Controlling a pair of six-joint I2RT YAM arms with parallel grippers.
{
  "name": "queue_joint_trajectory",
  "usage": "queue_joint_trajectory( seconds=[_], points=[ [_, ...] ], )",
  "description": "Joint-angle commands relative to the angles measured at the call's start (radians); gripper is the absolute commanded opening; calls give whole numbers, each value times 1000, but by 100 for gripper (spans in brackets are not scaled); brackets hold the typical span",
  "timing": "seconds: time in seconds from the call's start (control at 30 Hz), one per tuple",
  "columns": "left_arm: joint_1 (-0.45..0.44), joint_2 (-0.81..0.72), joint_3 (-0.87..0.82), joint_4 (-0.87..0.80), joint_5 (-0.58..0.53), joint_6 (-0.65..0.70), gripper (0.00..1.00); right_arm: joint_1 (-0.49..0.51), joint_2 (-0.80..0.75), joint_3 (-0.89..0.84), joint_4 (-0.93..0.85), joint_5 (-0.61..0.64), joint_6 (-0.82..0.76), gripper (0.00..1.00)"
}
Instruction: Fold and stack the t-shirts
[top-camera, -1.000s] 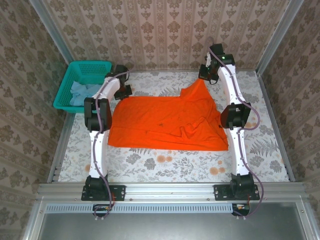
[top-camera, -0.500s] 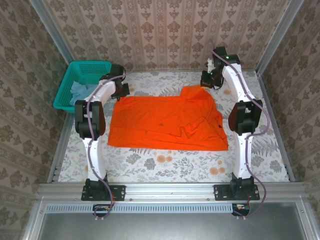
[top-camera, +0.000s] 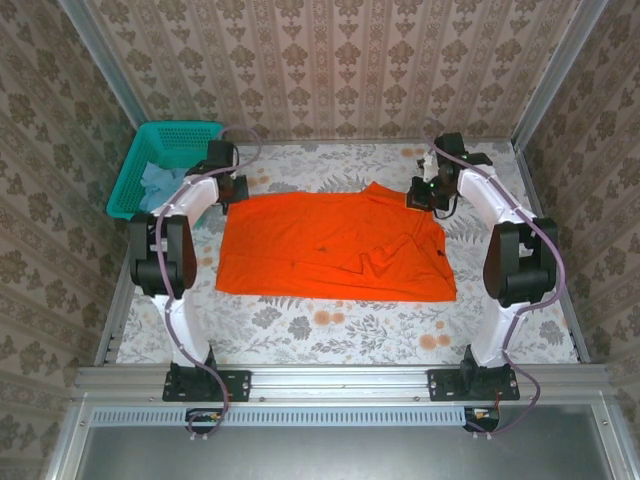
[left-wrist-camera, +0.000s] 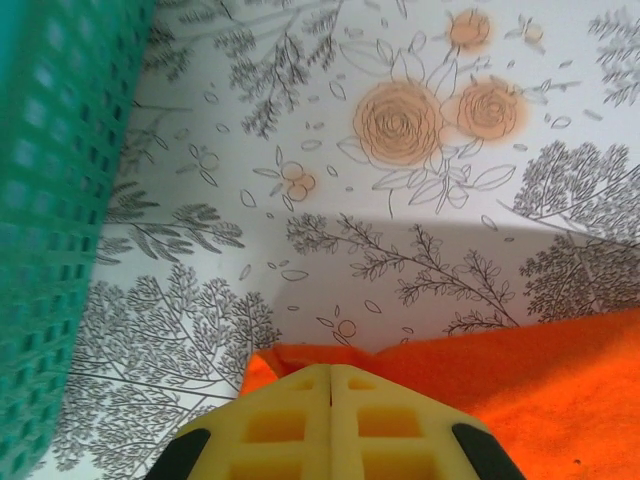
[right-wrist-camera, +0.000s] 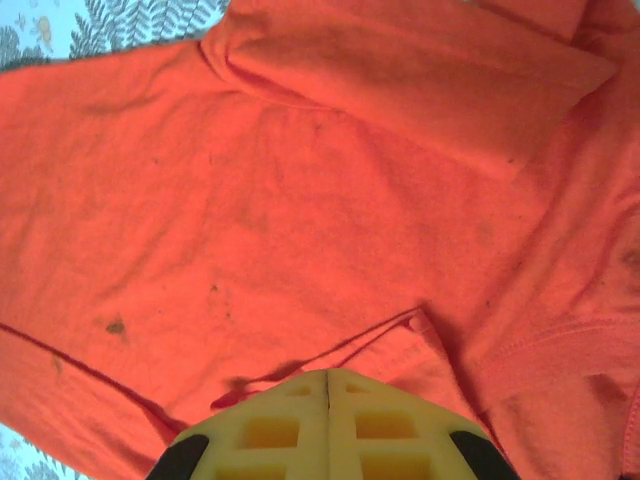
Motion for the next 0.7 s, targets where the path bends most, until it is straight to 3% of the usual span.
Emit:
queue_joint_trajectory(
  seconds=[0.0,0.37,0.47,0.57,0.67],
  points=[
    [6,-54,-37,45,4,30,0,-21,-27,-30,105,-31,57,0],
    [-3,-43,-11,-7,21,16,0,-128,185,144,118,-7,221,0],
    [-9,-45,-11,-16,22,10,0,-143,218,167,97,19,215,8],
    [-11,-46,-14,-13,29,3,0,-153,266,202,91,31,207,27],
    [-16,-34,5,-27,30,7,0,-151,328,270,80,11,194,36]
  ],
)
